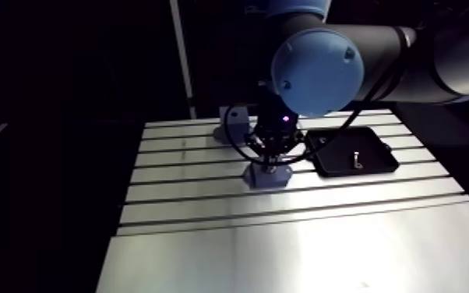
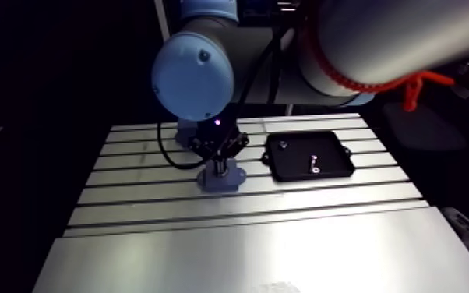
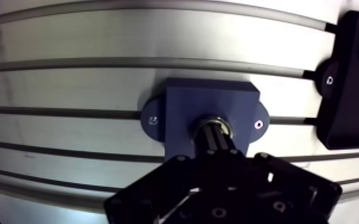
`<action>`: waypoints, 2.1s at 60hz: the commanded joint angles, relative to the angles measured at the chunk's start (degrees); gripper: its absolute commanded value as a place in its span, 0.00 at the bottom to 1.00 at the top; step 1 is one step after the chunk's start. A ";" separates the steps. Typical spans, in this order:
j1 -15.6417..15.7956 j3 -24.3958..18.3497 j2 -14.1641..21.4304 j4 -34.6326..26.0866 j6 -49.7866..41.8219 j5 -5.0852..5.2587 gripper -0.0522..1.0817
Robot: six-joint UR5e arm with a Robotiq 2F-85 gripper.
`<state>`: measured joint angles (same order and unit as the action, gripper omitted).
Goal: Pick up the bearing and press it into the housing until flush.
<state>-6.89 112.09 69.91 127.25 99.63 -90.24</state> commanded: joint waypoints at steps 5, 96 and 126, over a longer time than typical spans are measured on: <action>0.03 0.20 0.00 0.06 0.00 -0.14 0.99; 0.03 0.20 -0.79 0.15 0.26 -0.15 0.99; 0.03 0.20 -0.79 0.15 0.26 -0.24 0.98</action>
<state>-6.85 112.30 69.07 127.39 99.89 -90.48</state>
